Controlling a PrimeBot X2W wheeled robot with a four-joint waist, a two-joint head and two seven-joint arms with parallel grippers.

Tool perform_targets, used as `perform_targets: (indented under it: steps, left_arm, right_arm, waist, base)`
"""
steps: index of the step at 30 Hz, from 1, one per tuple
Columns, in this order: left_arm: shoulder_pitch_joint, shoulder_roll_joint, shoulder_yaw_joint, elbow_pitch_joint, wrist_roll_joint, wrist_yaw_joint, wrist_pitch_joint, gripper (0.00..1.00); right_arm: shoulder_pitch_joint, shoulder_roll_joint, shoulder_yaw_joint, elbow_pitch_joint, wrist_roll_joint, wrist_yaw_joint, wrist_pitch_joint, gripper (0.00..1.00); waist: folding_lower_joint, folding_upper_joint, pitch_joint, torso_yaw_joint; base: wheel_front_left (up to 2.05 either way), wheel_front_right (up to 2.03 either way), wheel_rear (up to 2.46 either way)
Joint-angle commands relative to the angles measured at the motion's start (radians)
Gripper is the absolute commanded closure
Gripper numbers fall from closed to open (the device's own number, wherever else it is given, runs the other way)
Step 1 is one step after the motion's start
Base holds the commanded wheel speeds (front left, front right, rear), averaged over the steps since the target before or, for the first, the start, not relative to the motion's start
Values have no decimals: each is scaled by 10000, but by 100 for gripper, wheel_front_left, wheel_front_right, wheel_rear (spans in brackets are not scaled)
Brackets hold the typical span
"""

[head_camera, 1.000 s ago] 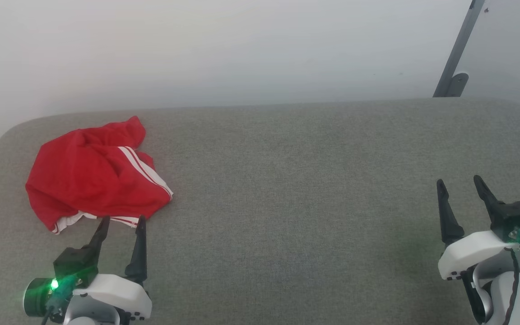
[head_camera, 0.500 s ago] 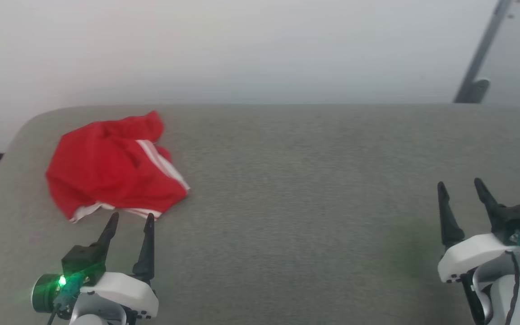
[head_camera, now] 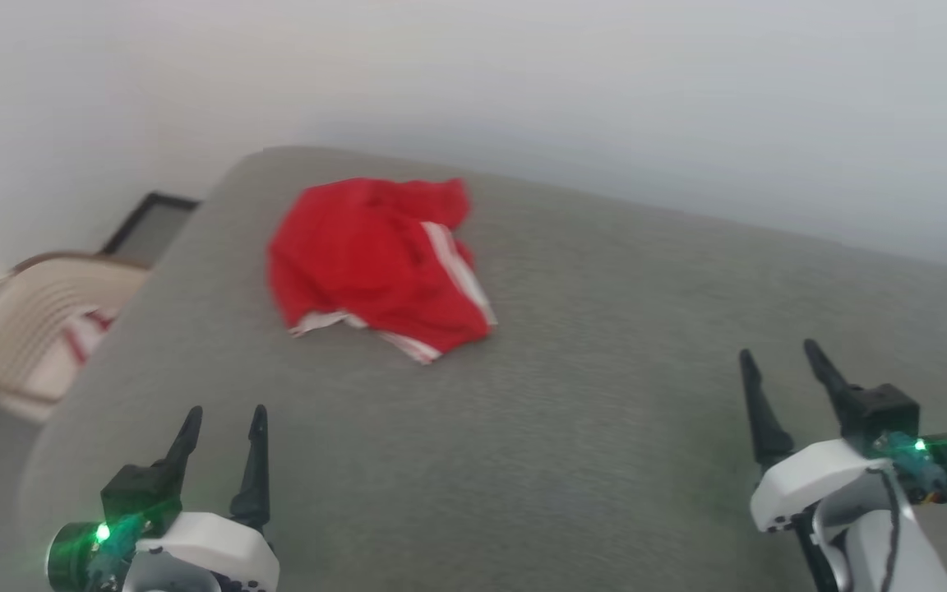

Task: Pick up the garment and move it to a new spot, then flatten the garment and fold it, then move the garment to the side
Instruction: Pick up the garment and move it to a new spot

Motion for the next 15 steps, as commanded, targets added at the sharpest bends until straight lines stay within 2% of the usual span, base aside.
perform_targets:
  steps: [1,2,3,6,15]
  left_arm:
    - [148,-47,108,-45,63,-3,-54,0]
    - [148,-47,108,-45,63,-3,-54,0]
    - [214,-99,139,-85,96,9,-54,0]
    - [318,-148,203,-155,108,24,-53,0]
    - [560,-286,617,-528,-126,67,-54,0]
  right_arm:
    - [63,90,167,55,52,4,-33,0]
    - [63,90,167,55,52,4,-33,0]
    - [109,143,281,92,83,4,-32,0]
    - [150,237,496,119,125,4,-33,0]
    - [-290,365,1269,325,290,4,-33,0]
  waist:
    - [0,0,-119,1039]
    - [0,0,-119,1039]
    - [0,0,-160,1394]
    - [0,0,-200,1864]
    - [0,0,7,2033]
  base:
    - [0,0,0]
    - [0,0,0]
    - [0,0,0]
    - [0,0,0]
    - [0,0,0]
